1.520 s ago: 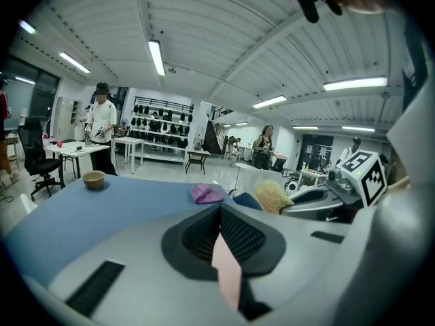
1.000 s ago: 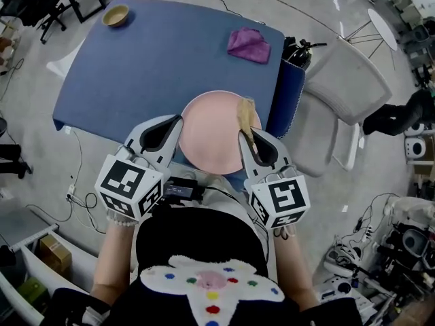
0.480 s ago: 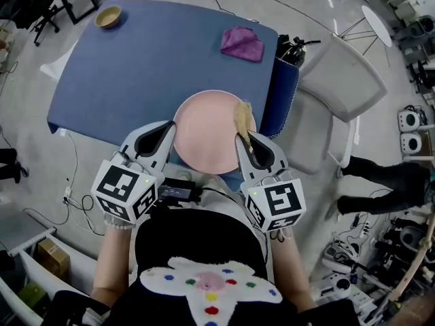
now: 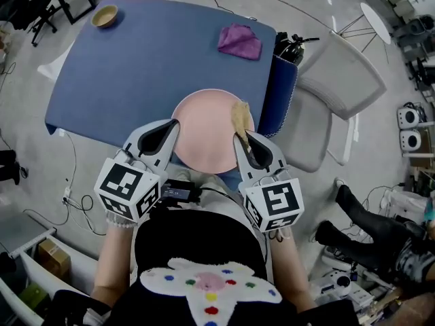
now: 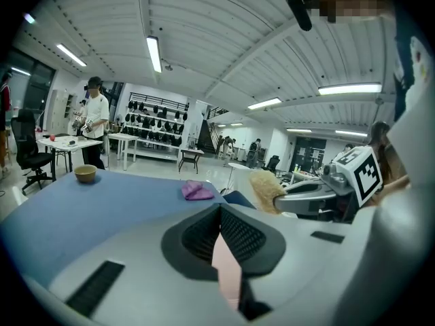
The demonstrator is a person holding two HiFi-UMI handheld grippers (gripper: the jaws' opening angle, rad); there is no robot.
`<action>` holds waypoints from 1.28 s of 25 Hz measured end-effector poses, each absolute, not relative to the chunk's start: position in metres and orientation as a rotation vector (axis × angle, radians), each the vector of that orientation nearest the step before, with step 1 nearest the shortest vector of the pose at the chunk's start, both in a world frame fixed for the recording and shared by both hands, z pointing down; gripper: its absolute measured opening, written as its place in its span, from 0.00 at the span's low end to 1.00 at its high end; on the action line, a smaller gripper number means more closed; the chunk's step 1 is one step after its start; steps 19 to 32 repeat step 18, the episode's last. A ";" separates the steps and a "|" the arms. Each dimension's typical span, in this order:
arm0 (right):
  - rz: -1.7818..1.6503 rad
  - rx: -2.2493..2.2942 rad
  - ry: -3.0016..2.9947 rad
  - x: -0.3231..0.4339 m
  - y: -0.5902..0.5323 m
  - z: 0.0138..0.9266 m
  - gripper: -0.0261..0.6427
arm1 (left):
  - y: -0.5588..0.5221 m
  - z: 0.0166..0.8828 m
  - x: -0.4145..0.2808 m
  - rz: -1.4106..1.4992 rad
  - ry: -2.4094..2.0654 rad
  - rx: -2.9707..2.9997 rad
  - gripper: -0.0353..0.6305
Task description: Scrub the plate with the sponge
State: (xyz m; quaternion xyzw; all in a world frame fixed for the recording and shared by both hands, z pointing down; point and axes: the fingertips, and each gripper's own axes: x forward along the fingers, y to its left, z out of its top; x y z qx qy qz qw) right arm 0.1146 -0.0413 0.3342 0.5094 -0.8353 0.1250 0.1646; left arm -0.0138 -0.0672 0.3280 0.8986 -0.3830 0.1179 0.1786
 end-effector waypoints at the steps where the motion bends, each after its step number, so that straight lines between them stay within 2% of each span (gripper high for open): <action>1: 0.360 1.454 -2.378 0.116 -0.042 0.335 0.10 | -0.068 0.329 -0.013 0.335 -1.080 2.542 0.07; 32: 0.367 1.458 -2.353 0.118 -0.051 0.341 0.10 | -0.078 0.332 -0.013 0.342 -1.074 2.543 0.07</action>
